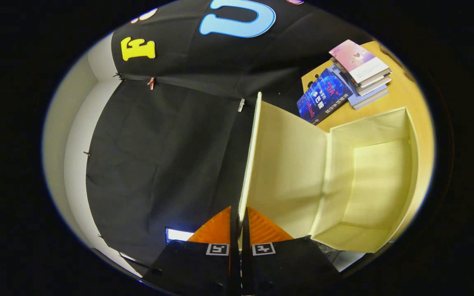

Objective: Open the storage box then place both shoes into the box .Put the left shoe in first, then the right shoe, with the right side of both shoes facing outward in a uniform manner.

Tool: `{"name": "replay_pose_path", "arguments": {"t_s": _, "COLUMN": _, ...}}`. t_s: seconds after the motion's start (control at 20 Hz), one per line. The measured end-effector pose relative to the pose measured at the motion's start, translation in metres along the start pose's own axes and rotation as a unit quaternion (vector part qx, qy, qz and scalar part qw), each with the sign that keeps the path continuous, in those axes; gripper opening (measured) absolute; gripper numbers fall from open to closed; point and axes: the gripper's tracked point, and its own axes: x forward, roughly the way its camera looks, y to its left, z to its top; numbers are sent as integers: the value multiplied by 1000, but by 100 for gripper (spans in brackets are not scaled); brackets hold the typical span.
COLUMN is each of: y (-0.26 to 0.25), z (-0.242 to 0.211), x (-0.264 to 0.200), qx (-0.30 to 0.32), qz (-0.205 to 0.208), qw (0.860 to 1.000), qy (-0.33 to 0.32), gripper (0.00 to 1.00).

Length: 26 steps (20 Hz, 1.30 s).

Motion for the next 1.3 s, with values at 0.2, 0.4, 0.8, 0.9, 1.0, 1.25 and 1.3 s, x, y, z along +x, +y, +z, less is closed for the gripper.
{"name": "replay_pose_path", "arguments": {"t_s": 0.2, "y": 10, "z": -6, "x": 40, "qx": 4, "qz": -5, "qw": 1000, "qy": 7, "gripper": 7}}
{"name": "replay_pose_path", "arguments": {"t_s": 0.4, "y": 9, "z": -11, "x": 56, "qx": -7, "qz": -17, "qw": 1000, "qy": 11, "gripper": 9}}
{"name": "replay_pose_path", "arguments": {"t_s": 0.8, "y": -24, "z": 30, "x": -10, "qx": -82, "qz": -56, "qw": 994, "qy": -47, "gripper": 98}}
{"name": "replay_pose_path", "arguments": {"t_s": 0.9, "y": -39, "z": 42, "x": -41, "qx": -109, "qz": -79, "qw": 988, "qy": -70, "gripper": 98}}
{"name": "replay_pose_path", "arguments": {"t_s": 1.0, "y": -60, "z": 52, "x": -73, "qx": -147, "qz": -114, "qw": 978, "qy": -90, "gripper": 98}}
{"name": "replay_pose_path", "arguments": {"t_s": 1.25, "y": -130, "z": 82, "x": -166, "qx": -228, "qz": -238, "qw": 933, "qy": -144, "gripper": 98}}
{"name": "replay_pose_path", "arguments": {"t_s": 1.3, "y": -142, "z": 87, "x": -182, "qx": -233, "qz": -258, "qw": 925, "qy": -155, "gripper": 98}}
